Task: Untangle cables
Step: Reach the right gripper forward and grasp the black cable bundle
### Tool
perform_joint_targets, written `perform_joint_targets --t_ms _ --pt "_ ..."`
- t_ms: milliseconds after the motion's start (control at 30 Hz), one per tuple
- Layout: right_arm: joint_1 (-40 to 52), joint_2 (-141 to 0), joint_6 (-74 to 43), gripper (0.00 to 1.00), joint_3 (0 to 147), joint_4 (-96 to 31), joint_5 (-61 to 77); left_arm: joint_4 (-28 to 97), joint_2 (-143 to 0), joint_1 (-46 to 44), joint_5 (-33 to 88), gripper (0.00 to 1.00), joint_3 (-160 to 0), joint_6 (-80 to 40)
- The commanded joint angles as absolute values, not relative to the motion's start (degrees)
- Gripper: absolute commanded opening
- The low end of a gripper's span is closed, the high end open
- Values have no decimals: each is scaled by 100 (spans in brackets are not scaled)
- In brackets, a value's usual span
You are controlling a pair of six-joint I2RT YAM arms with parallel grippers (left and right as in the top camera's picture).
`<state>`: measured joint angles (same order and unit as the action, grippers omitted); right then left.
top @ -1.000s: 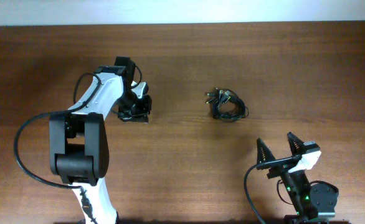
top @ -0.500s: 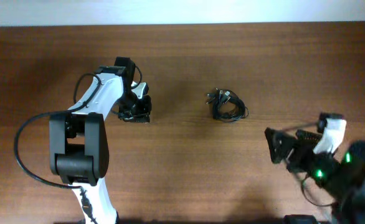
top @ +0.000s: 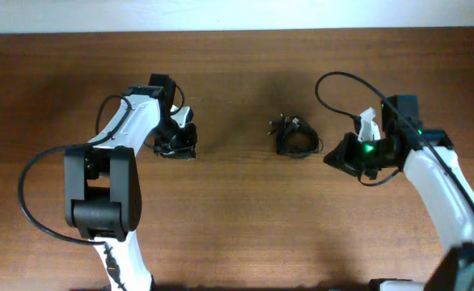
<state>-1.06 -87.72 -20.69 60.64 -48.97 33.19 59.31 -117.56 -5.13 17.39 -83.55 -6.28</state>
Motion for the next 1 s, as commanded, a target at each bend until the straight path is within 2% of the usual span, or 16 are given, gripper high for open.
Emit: perform_joint_targets --t_ms 0,67,133,167,200,367,467,533,567,767,900,967 --pt "-75 -9415 -2239 4 6130 -4491 3406 5935 -11780 -526 1831 18 -8333 -644" --pt "-75 -9782 -2495 4 6130 -4106 3406 5927 -11780 -526 1831 19 -8333 -644" --pt "-73 -10044 -2635 9 6130 -3752 3404 5916 -11780 -526 1828 19 -8333 -644" --pt "-75 -10147 -2731 19 6130 -3601 3385 5916 -11780 -526 1828 20 -8333 -644" --pt "-69 -10269 -2836 24 6130 -3374 3387 5916 -11780 -526 1831 20 -8333 -644" --pt "-40 -10353 -3286 28 6130 -2897 3286 5916 -11780 -526 1831 21 -8333 -646" --pt "196 -10353 -3887 30 6130 -2792 2414 5916 -11780 -526 1831 21 -8333 -644" --pt "517 -10355 -4278 42 6130 -2687 1811 5916 -11780 -526 1831 22 -8333 -644" --pt "679 -10355 -4383 43 6130 -2585 1627 5916 -11780 -526 1831 22 -8333 -644" --pt "1507 -10357 -4901 43 6130 -2460 349 5916 -11780 -526 1831 24 -8333 -646" --pt "1747 -10357 -4899 33 6128 -2467 296 5916 -11780 -526 1831 25 -8333 -644" --pt "1885 -10357 -4897 32 6114 -2512 316 5916 -11780 -526 1831 25 -8333 -646"
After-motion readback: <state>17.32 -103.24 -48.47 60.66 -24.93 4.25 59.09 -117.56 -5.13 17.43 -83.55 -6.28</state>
